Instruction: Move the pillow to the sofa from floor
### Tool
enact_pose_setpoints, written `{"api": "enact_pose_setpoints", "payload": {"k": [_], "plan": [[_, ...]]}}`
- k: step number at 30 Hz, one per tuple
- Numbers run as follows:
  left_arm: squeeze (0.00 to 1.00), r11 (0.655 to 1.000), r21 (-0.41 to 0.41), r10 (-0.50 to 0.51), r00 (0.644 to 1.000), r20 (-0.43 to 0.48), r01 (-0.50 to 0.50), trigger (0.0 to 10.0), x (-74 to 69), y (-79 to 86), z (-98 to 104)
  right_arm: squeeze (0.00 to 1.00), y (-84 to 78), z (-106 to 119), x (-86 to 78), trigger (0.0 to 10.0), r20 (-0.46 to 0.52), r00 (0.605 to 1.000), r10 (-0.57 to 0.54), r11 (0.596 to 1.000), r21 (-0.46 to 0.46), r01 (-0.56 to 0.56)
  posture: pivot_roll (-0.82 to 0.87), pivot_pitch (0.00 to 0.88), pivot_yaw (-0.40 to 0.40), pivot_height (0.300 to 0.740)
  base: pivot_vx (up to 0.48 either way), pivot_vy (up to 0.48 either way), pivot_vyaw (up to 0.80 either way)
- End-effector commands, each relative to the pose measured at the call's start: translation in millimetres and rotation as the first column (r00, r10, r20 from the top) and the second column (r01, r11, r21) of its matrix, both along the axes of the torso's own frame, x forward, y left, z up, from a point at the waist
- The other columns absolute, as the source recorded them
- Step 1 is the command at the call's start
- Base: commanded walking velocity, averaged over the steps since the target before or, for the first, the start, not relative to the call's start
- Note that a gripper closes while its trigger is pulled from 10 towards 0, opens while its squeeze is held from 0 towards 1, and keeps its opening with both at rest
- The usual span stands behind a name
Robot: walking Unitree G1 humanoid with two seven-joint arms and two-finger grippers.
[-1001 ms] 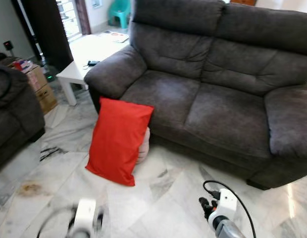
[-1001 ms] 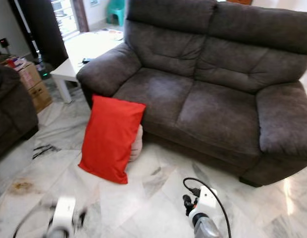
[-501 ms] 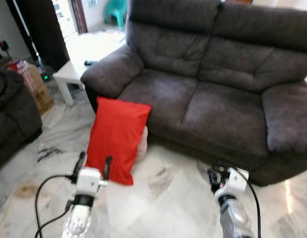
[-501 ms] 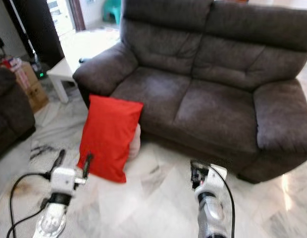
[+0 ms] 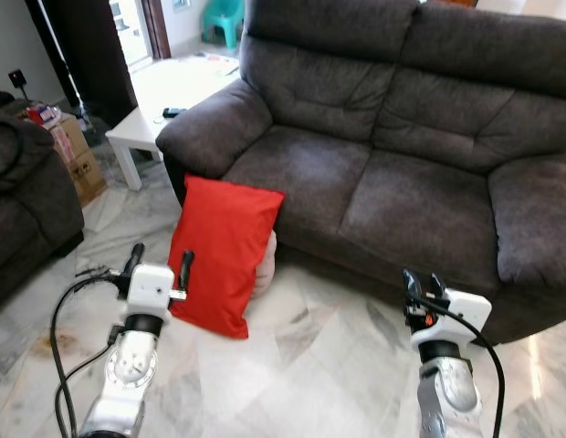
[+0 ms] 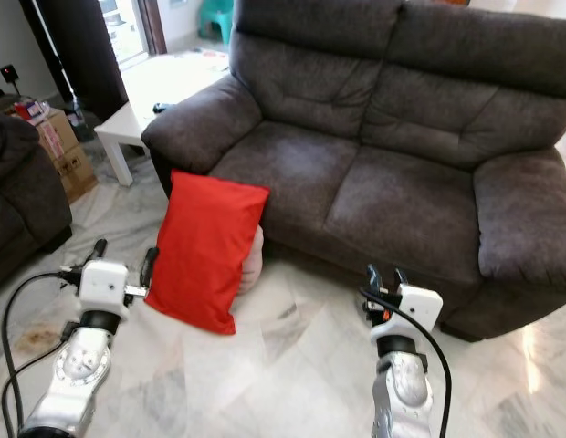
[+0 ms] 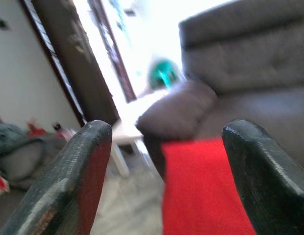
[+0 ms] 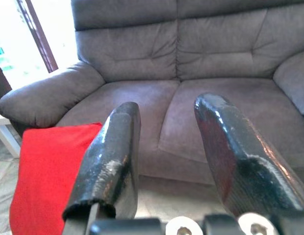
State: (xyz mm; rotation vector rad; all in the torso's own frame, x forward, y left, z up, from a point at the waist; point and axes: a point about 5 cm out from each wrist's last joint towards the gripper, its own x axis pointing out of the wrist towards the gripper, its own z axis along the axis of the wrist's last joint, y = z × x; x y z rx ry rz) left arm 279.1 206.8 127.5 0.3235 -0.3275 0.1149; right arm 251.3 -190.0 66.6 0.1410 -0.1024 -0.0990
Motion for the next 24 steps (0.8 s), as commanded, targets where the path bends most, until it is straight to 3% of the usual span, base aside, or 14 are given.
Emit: {"api": "enact_pose_setpoints", "payload": {"k": [1, 6, 14, 21, 24], "plan": [[0.00, 0.999, -0.045, 0.014, 1.000, 0.002, -0.014, 10.0, -1.4, -0.4, 6, 0.00, -0.6, 8, -1.7, 10.0, 0.014, 1.000, -0.008, 1.000, 0.001, 0.008, -0.03, 0.000, -0.054, 0.740, 0.000, 0.000, 0.00], [0.00, 0.995, -0.071, -0.068, 0.998, 0.005, 0.068, 10.0, 1.4, -15.1, 17, 0.00, 3.4, 16, -9.6, 10.0, 0.013, 1.000, 0.010, 1.000, -0.012, -0.010, -0.03, 0.000, -0.055, 0.740, 0.000, 0.000, 0.00], [0.00, 0.971, -0.101, -0.227, 0.965, -0.133, 0.215, 10.0, 14.1, -44.0, -2, 0.00, 1.8, 11, 1.1, 10.0, -0.056, 0.998, -0.031, 0.999, 0.029, 0.032, -0.04, 0.000, -0.047, 0.740, 0.000, 0.000, 0.00], [0.00, 0.969, -0.125, -0.230, 0.965, -0.128, 0.215, 10.0, 17.5, -46.9, 1, 0.00, 3.5, 16, 8.2, 10.0, -0.043, 0.999, -0.024, 0.999, 0.027, 0.025, -0.03, 0.000, -0.051, 0.740, 0.000, 0.000, -0.12], [0.00, 0.970, -0.121, -0.229, 0.964, -0.133, 0.213, 10.0, 18.0, -44.7, 2, 0.00, 9.3, 15, 9.2, 10.0, -0.053, 0.999, -0.006, 1.000, 0.029, 0.008, -0.02, 0.000, -0.048, 0.740, 0.000, 0.000, 0.73]]}}
